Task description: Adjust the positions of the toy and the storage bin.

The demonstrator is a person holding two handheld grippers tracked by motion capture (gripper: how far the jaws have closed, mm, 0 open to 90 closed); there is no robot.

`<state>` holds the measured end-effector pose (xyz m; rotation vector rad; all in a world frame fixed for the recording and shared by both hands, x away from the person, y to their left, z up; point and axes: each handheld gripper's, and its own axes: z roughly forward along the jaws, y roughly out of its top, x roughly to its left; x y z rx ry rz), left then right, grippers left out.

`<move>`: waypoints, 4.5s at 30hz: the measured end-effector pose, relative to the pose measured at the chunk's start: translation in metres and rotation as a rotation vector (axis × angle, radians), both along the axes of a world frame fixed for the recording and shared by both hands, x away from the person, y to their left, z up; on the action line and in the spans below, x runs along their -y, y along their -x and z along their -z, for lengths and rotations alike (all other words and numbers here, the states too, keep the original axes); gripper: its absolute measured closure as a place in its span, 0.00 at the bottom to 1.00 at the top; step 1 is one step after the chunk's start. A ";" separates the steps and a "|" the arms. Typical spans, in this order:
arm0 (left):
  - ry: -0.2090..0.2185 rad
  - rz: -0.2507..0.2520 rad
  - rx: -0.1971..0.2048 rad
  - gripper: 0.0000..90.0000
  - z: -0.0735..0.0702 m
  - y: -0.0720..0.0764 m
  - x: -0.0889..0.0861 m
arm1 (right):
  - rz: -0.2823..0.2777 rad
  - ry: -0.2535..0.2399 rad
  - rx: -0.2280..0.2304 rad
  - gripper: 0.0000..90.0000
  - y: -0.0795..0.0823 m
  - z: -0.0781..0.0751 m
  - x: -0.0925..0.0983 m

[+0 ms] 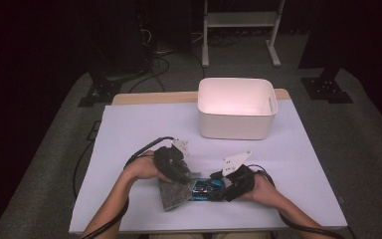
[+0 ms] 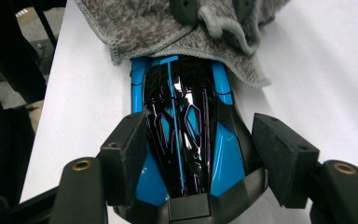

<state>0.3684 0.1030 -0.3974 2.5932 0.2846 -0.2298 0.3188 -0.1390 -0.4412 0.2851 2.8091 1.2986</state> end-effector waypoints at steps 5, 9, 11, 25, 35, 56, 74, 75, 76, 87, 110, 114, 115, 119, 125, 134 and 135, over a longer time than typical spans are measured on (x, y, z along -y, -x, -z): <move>-0.006 0.007 -0.017 0.67 0.003 0.000 0.003 | 0.003 -0.001 0.018 0.40 0.003 0.000 0.001; 0.012 0.019 -0.001 0.69 0.000 0.004 0.000 | 0.003 0.003 0.053 0.40 0.007 -0.001 0.000; 0.021 0.020 0.016 0.69 -0.001 0.008 -0.001 | 0.006 0.007 0.071 0.40 0.009 -0.002 -0.001; 0.056 0.028 0.072 0.70 -0.006 0.024 -0.010 | 0.024 0.005 0.039 0.34 0.009 -0.002 -0.002; 0.087 0.056 0.083 0.71 -0.013 0.034 -0.014 | -0.001 0.019 -0.030 0.31 0.003 -0.004 -0.002; 0.121 0.097 0.074 0.76 -0.020 0.045 -0.017 | -0.094 0.027 -0.155 0.43 0.003 -0.001 -0.021; 0.117 0.097 0.107 0.80 -0.026 0.048 -0.025 | -0.174 0.005 -0.042 0.65 0.017 -0.012 -0.018; 0.116 0.093 0.112 0.80 -0.026 0.048 -0.025 | -0.164 0.007 -0.032 0.65 0.016 -0.012 -0.018; 0.116 0.088 0.112 0.80 -0.027 0.047 -0.026 | -0.159 0.008 -0.024 0.65 0.016 -0.013 -0.018; 0.066 0.027 0.208 0.82 -0.038 0.037 -0.047 | -0.066 0.015 0.017 0.65 -0.008 -0.014 -0.008; 0.020 0.096 0.207 0.83 -0.028 0.035 -0.016 | 0.007 0.001 -0.025 0.63 -0.006 -0.006 0.023; 0.025 0.105 0.215 0.84 -0.031 0.034 -0.011 | 0.001 0.008 -0.007 0.64 -0.004 -0.007 0.022; 0.027 0.107 0.215 0.84 -0.032 0.033 -0.010 | 0.002 0.006 -0.007 0.63 -0.003 -0.006 0.022; 0.032 0.123 0.225 0.85 -0.036 0.032 -0.001 | 0.002 0.004 0.001 0.64 -0.003 -0.006 0.022; 0.033 0.164 0.238 0.86 -0.038 0.029 0.024 | 0.003 0.004 0.011 0.64 -0.001 -0.006 0.021; 0.037 0.265 0.239 0.86 -0.035 0.029 0.081 | 0.004 -0.002 0.010 0.64 0.000 -0.006 0.018; 0.032 0.276 0.238 0.86 -0.034 0.030 0.085 | 0.004 -0.004 0.009 0.64 0.000 -0.005 0.019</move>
